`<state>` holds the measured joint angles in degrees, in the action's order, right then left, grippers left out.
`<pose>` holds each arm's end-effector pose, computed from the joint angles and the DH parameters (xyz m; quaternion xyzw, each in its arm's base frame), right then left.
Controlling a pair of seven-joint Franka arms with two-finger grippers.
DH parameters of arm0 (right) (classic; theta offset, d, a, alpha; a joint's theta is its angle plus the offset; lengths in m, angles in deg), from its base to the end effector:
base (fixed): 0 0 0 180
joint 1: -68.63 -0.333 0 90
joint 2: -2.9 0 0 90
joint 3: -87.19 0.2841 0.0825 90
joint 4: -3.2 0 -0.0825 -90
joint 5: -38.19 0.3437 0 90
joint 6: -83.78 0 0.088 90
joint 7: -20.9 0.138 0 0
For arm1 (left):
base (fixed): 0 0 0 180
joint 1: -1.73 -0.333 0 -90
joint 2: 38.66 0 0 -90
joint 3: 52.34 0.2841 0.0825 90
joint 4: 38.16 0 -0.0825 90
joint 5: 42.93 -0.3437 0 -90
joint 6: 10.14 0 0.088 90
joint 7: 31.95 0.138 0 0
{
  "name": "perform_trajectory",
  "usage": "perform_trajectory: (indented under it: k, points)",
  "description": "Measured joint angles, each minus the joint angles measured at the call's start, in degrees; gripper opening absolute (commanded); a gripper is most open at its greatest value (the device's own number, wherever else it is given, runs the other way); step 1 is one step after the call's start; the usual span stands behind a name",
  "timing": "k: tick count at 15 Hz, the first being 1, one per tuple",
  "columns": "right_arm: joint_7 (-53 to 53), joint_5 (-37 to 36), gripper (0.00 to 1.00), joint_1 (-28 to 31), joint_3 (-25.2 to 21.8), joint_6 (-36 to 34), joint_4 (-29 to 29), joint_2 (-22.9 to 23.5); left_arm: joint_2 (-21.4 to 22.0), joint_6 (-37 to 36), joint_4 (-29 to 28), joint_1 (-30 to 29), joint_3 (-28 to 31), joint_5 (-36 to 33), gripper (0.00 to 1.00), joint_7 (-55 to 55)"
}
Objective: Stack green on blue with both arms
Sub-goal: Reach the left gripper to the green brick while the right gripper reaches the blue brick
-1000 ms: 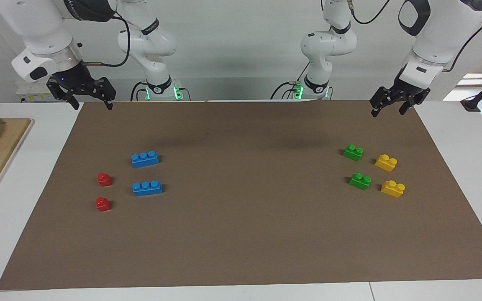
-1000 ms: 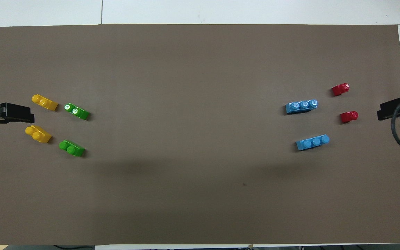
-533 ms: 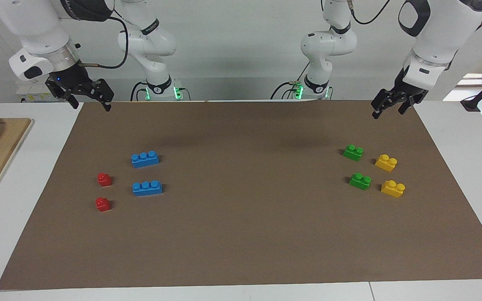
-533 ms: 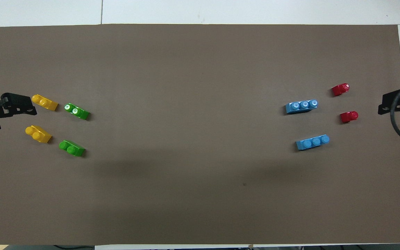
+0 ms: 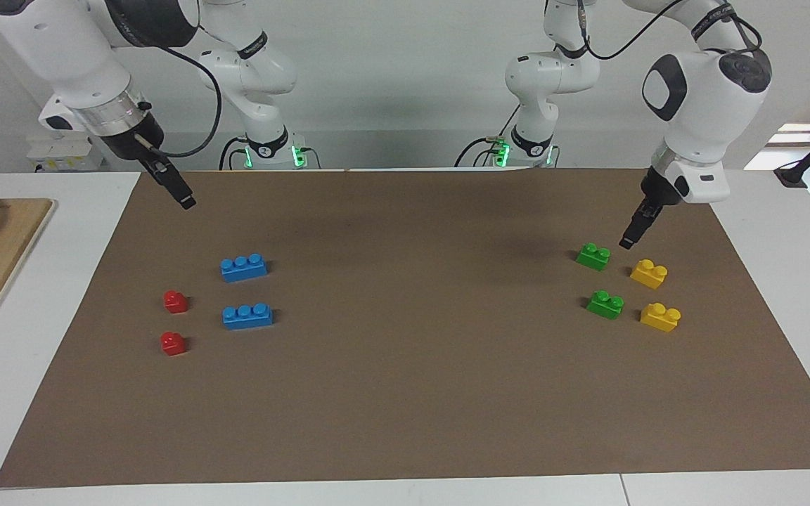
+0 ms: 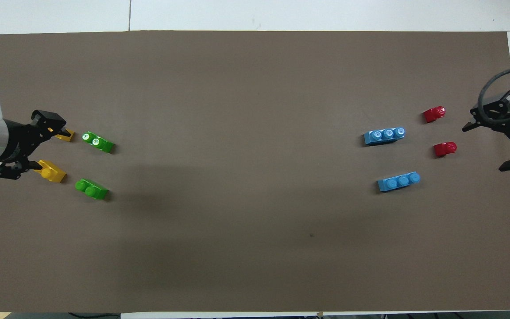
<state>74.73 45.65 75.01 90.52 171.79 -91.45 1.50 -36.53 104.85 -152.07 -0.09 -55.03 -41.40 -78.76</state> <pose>0.4987 -0.0080 0.5376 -0.8762 0.4754 0.0688 0.0386 0.5172 -0.0104 0.4362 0.9182 0.3949 0.0210 0.0217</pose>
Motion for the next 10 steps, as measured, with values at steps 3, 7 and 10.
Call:
perform_trajectory:
  k: [3,7,10]
  points:
    - [13.3,7.7,0.99,2.4,-0.2,1.9,-0.2,3.0,-4.9,4.4,0.0,-0.4,0.2,0.0,1.0,-2.5]
    - [18.8,14.9,0.99,5.5,-0.6,5.5,0.1,8.3,-9.3,8.3,0.0,-0.9,0.2,0.0,1.0,-5.0]
    - [18.8,16.7,1.0,6.0,-0.6,7.7,0.2,12.2,-11.1,10.9,0.0,-0.9,0.2,0.0,1.0,-8.5]
